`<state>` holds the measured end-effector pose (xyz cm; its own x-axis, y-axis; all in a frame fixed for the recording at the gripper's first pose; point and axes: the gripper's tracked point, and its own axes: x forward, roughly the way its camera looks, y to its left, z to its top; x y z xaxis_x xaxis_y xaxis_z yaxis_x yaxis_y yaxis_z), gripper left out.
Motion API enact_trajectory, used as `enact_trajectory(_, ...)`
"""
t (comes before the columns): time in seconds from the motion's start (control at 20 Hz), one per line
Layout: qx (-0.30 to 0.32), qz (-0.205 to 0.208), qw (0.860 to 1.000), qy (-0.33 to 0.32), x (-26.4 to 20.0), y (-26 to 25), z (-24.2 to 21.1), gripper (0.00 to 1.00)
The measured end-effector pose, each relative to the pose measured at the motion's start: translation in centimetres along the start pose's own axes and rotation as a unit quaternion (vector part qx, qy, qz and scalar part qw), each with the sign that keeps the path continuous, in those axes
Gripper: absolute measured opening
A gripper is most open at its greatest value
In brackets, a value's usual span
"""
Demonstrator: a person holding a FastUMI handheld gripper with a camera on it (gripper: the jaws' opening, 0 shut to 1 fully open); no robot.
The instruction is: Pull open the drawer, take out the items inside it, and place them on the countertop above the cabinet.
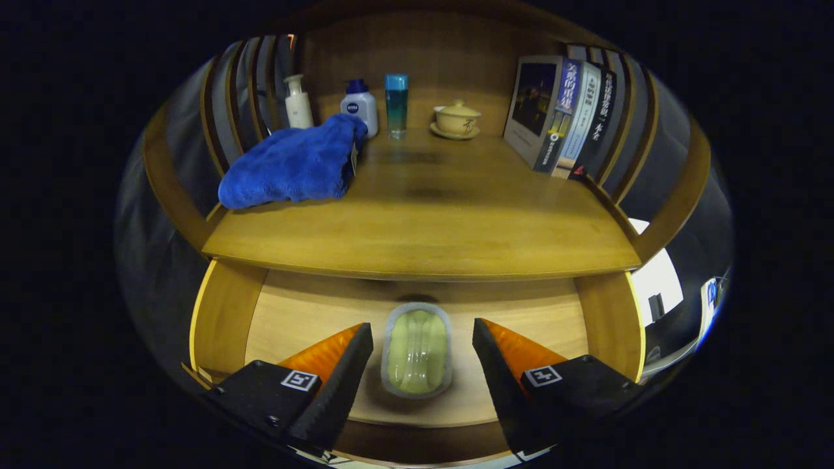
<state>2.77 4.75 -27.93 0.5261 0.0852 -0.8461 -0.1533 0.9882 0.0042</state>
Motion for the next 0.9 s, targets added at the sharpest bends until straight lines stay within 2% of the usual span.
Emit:
enact_trajectory(0.1, -0.002, 0.001, 1.0, 0.023, 1.2, -0.1, -0.7, 0.95)
enact_trajectory(0.35, 0.0, 0.005, 0.997, 0.073, 3.0, -0.3, -2.7, 0.74)
enact_trajectory(0.6, 0.015, 0.021, 0.993, 0.112, 3.8, 0.2, -4.4, 0.47)
enact_trajectory(0.8, 0.03, 0.026, 0.993, 0.108, 3.0, 0.3, -4.1, 0.24)
enact_trajectory(0.9, 0.034, 0.032, 0.994, 0.096, 1.9, 0.3, -4.0, 0.24)
